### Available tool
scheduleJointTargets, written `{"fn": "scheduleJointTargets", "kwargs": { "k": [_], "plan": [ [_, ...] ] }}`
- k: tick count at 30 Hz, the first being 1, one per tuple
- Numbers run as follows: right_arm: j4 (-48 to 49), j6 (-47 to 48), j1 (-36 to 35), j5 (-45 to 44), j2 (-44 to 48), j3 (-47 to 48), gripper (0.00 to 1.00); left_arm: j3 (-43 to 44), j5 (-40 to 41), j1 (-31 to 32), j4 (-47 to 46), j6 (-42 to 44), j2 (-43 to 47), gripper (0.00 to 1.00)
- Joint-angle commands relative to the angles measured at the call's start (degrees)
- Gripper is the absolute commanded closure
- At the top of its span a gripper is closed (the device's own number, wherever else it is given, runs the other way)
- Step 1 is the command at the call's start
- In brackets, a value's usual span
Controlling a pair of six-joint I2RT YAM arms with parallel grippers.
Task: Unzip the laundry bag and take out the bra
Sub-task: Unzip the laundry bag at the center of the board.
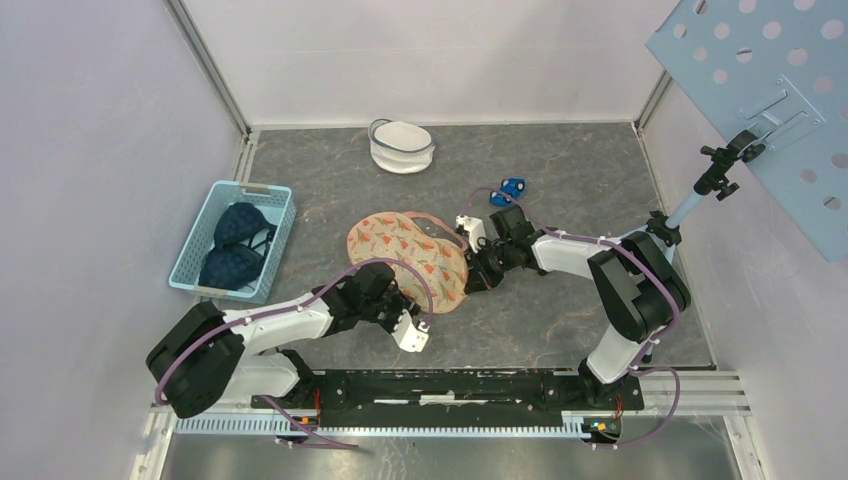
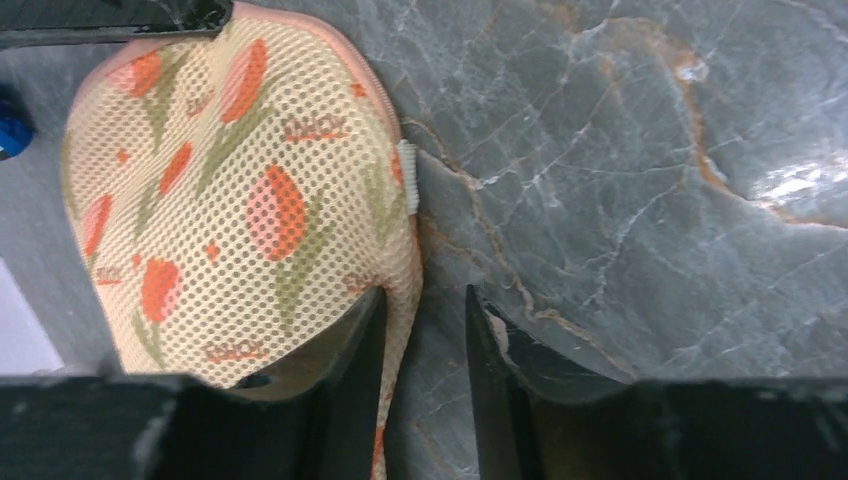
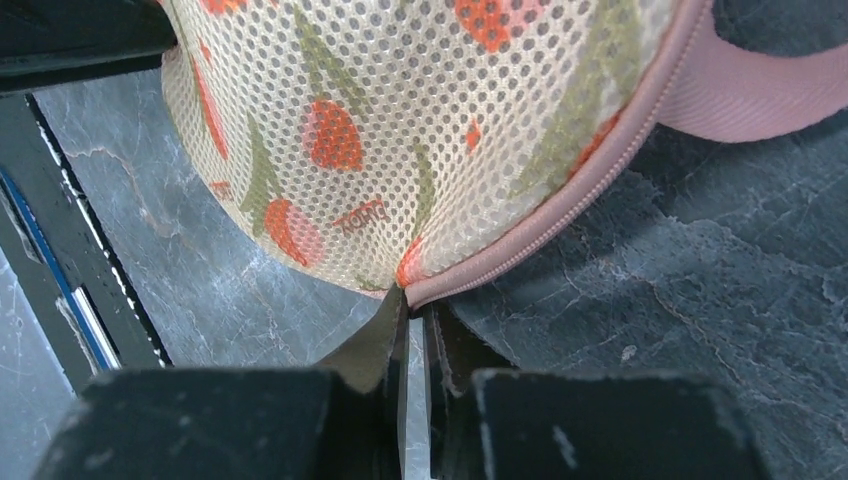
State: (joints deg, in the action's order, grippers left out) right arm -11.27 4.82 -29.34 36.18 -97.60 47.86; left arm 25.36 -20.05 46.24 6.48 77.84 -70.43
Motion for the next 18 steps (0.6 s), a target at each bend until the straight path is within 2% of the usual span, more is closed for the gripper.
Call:
{"fn": "scheduleJointTargets", "kwargs": {
  "k": [1, 5, 8, 11, 18],
  "plan": [
    [-3.39, 5.65, 0.11, 0.24, 0.53, 1.43, 0.81, 1.74, 2.24, 1.01, -3.89, -1.41, 0.37, 0.68],
    [-10.17, 12.91, 0.61, 1.87, 4.75, 2.63, 0.61, 4.49, 2.51, 1.23, 2.59, -6.67, 1.70, 0.97],
    [-15.16, 19.79, 1.88, 0.46, 11.70, 0.48, 0.44, 8.63, 0.12, 1.13, 10.80, -12.94, 3.29, 0.98],
    [-17.12, 25.99, 2.03, -2.67, 19.11, -1.69, 0.31, 11.19, -3.65, 0.96, 15.26, -17.12, 4.21, 0.98],
    [-9.07, 29.73, 1.82, -2.04, 32.75, -8.44, 0.26, 15.18, -10.66, -1.06, 21.47, -22.71, 3.88, 0.98]
  ]
}}
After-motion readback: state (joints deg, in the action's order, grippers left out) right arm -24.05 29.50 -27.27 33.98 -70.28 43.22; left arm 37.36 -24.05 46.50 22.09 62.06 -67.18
